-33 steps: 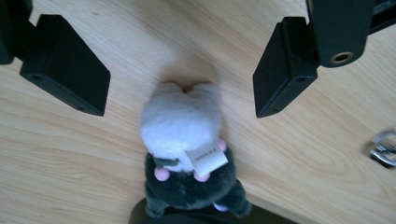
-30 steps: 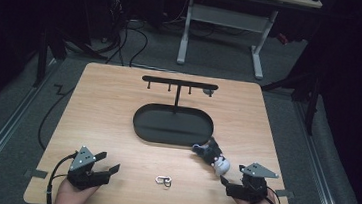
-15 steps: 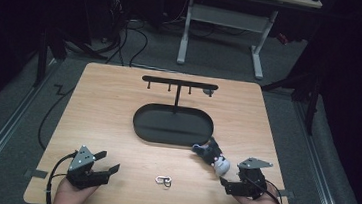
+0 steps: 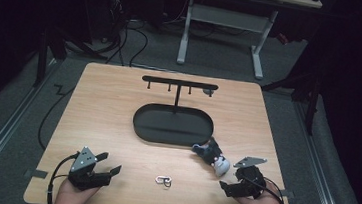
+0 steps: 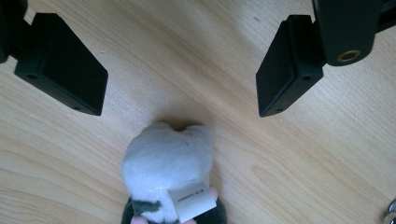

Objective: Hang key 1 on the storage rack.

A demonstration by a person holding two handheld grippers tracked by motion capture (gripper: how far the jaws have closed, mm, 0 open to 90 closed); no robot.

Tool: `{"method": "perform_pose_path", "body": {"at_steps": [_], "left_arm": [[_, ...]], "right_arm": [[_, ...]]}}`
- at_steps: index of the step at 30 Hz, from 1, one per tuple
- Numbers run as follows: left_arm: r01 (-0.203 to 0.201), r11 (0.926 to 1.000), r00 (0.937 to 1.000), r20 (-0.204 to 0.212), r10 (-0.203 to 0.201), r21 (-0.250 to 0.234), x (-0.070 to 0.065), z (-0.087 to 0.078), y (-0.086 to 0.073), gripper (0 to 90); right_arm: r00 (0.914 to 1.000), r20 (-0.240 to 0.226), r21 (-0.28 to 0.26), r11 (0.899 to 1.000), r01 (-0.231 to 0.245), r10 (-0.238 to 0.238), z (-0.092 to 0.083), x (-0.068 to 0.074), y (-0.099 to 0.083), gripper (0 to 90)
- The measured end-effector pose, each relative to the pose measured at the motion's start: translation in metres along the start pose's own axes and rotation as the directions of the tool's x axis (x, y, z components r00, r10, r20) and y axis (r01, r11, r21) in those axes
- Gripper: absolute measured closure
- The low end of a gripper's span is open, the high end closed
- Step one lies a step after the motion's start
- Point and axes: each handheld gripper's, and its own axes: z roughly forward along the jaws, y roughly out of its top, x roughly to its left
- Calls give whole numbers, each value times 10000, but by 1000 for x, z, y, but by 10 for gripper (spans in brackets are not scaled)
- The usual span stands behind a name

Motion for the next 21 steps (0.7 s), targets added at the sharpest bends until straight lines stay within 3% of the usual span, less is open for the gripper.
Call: {"method": "perform_pose_path", "body": {"at_steps": [6, 9, 15, 21], "left_arm": [[27, 10000, 10000, 24, -27, -13, 0, -1, 0, 302], [53, 10000, 10000, 17, -53, -37, 0, -1, 0, 302], [-51, 10000, 10000, 64, 51, 33, 0, -1, 0, 302], [-104, 9999, 9999, 117, 103, 105, -1, 1, -1, 301]], "right_arm": [[9998, -175, 326, 9995, 43, -37, -1, 0, 3, 172], [9996, -205, 733, 9971, 186, -171, 0, 2, 6, 175], [9985, -395, 1587, 9864, 434, -376, 1, 6, 20, 191], [9961, -492, 2089, 9745, 819, -731, 5, 9, 33, 185]]}}
